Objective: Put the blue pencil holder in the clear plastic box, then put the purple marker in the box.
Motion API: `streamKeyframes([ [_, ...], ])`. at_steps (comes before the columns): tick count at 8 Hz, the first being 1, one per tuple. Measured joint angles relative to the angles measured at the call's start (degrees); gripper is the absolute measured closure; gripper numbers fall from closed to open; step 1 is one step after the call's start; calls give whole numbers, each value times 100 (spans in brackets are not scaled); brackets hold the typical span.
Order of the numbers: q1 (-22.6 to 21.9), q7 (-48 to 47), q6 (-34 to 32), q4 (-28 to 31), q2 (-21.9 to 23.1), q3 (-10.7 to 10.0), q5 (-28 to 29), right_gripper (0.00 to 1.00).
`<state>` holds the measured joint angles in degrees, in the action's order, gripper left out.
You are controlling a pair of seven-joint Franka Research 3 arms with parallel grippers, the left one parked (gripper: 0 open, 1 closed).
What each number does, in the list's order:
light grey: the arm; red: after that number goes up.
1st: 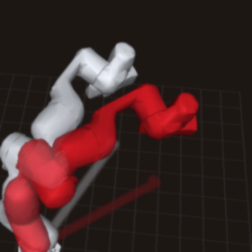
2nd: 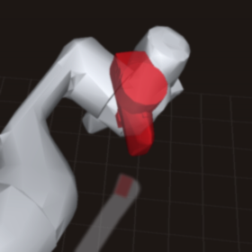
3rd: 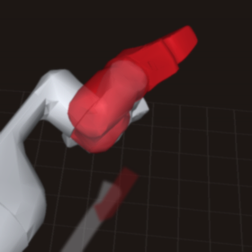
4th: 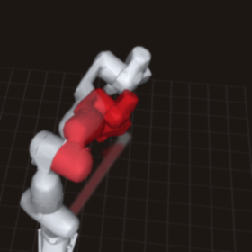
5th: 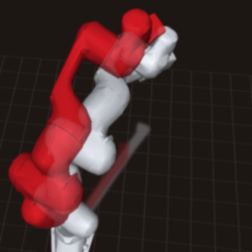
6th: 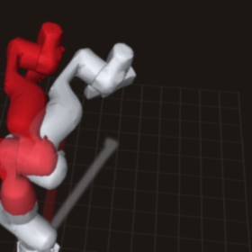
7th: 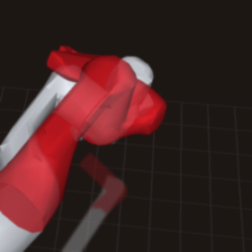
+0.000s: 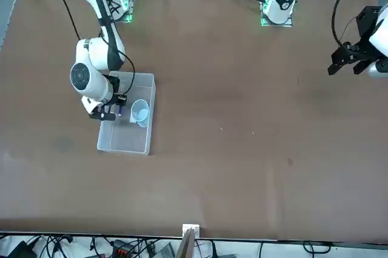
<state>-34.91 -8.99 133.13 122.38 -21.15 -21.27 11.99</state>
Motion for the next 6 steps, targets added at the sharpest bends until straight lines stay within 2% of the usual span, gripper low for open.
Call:
streamKeyframes([
  [6,-72,0,363,-55,-297,-16,-19,84],
])
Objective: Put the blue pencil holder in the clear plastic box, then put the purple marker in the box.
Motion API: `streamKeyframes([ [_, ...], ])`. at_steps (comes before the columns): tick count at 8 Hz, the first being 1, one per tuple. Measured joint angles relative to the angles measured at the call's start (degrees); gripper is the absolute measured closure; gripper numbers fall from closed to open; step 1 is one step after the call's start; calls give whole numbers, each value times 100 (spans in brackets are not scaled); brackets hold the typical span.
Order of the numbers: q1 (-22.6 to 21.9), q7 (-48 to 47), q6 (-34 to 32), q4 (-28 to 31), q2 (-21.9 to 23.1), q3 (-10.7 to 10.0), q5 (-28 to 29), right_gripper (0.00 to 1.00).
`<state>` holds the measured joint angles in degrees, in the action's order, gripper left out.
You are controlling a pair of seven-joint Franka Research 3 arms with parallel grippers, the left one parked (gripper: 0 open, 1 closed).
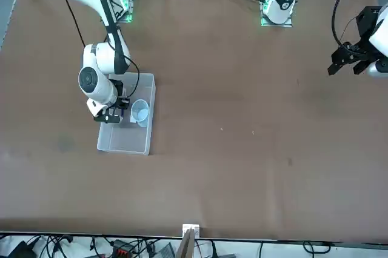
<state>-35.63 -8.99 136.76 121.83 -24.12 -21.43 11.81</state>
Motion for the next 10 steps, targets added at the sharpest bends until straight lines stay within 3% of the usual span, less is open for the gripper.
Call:
streamKeyframes([
  [6,1,0,8,-158,-171,-3,-7,81],
  [9,1,1,9,-259,-204,-4,-12,36],
  [10,1,2,9,-303,-204,-6,-14,31],
])
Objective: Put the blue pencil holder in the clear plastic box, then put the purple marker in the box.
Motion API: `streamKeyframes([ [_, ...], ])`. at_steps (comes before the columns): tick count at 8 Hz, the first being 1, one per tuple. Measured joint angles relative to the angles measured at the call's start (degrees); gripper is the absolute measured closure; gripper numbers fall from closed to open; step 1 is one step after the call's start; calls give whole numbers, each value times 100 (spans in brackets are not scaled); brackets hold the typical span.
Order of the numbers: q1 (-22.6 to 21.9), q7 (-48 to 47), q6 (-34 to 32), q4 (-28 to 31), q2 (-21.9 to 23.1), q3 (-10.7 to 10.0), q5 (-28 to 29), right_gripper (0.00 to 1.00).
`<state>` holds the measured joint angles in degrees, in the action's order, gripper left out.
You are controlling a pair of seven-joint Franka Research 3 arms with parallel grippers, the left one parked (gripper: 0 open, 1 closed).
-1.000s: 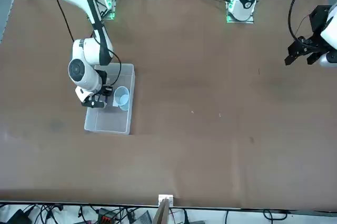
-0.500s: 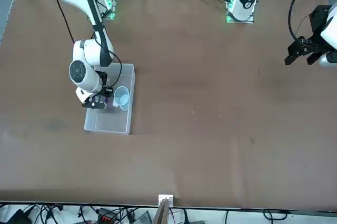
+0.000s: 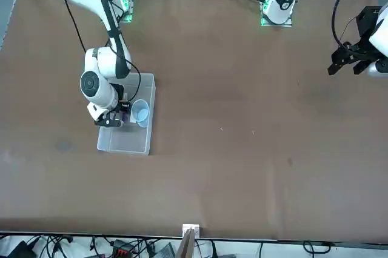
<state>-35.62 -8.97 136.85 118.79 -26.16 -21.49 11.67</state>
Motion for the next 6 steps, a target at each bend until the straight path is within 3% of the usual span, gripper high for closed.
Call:
streamKeyframes([
  [3,3,0,-255,-193,84,-46,-1,29],
  [5,1,0,-1082,-625,319,-204,-1,19],
  [6,5,-27,-1542,-899,475,-317,-1,5],
])
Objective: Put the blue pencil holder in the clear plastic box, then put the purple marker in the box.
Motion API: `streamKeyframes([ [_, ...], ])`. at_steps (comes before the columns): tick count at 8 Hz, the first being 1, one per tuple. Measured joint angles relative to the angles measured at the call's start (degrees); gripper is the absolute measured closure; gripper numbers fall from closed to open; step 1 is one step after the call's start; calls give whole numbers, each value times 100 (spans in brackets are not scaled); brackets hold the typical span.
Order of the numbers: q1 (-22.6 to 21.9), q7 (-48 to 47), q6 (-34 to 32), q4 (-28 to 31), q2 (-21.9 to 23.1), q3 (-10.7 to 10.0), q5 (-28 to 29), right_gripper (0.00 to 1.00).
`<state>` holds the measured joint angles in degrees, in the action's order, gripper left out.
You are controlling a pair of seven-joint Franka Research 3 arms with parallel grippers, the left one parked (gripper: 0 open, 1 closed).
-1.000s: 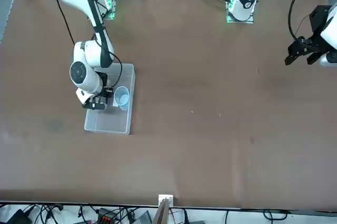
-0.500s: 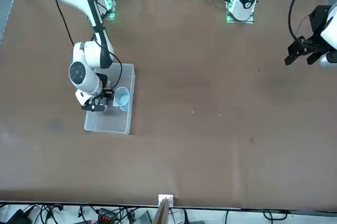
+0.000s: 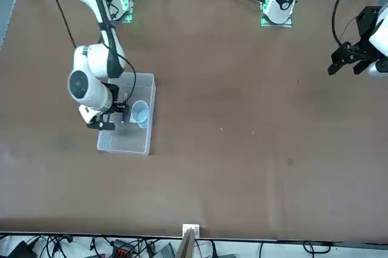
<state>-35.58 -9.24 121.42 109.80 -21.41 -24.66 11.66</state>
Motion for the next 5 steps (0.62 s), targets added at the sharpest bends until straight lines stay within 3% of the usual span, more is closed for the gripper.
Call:
streamKeyframes([
  [5,10,-208,-1574,-1286,580,-481,-73,1],
])
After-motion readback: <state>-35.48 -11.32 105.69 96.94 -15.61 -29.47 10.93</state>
